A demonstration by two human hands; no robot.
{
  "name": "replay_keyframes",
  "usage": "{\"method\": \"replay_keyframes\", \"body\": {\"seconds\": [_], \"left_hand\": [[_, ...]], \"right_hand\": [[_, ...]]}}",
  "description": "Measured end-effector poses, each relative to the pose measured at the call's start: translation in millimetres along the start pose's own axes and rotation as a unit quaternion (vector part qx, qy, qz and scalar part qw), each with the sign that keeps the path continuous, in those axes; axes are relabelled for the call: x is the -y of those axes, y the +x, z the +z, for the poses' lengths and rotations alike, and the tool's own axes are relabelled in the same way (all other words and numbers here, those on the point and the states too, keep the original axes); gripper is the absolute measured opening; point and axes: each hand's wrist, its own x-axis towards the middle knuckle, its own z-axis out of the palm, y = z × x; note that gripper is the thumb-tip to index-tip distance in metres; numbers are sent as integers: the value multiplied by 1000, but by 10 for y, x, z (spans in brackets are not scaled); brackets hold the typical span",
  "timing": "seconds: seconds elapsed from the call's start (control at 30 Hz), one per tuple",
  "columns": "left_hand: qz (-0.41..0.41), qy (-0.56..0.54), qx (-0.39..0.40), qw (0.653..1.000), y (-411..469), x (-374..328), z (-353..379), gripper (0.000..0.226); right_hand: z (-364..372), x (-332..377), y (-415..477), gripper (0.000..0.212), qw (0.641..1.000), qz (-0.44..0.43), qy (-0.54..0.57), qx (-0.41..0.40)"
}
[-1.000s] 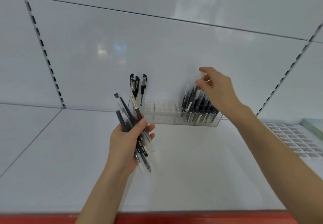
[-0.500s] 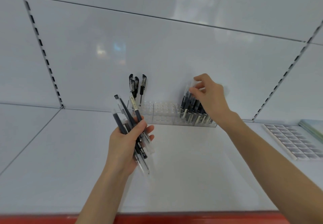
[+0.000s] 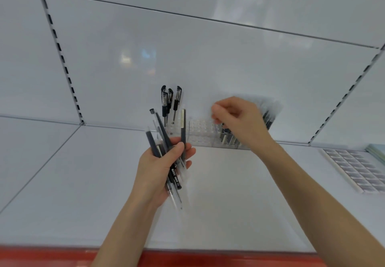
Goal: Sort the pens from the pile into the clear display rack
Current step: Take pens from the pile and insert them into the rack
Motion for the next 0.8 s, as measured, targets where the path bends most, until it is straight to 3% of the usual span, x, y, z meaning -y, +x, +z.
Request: {"method": "replay_keyframes", "body": {"seconds": [0.07, 0.17, 0.37, 0.43, 0.53, 0.63, 0.8], "left_hand": [[-2, 15, 12, 1000, -17, 2, 18, 10], [-6, 39, 25, 999, -47, 1, 14, 10], [-11, 75, 22, 997, -91, -44, -140, 11], [-2, 64, 9, 998, -113, -69, -164, 9], [18, 65, -21, 997, -113, -121, -190, 6], [30, 63, -36, 997, -96, -167, -206, 8], [35, 51, -50, 997, -74, -192, -222, 9]], "right_hand": [[124, 75, -27, 14, 996, 16, 15, 82], [248, 120, -30, 16, 989, 31, 66, 126], [200, 151, 112, 19, 970, 76, 231, 18], [211, 115, 140, 24, 967, 82, 240, -7], [248, -32, 132, 28, 998, 8, 43, -37], [299, -132, 66, 24, 967, -186, -174, -19], [418, -178, -112, 38, 915, -294, -215, 173]]}}
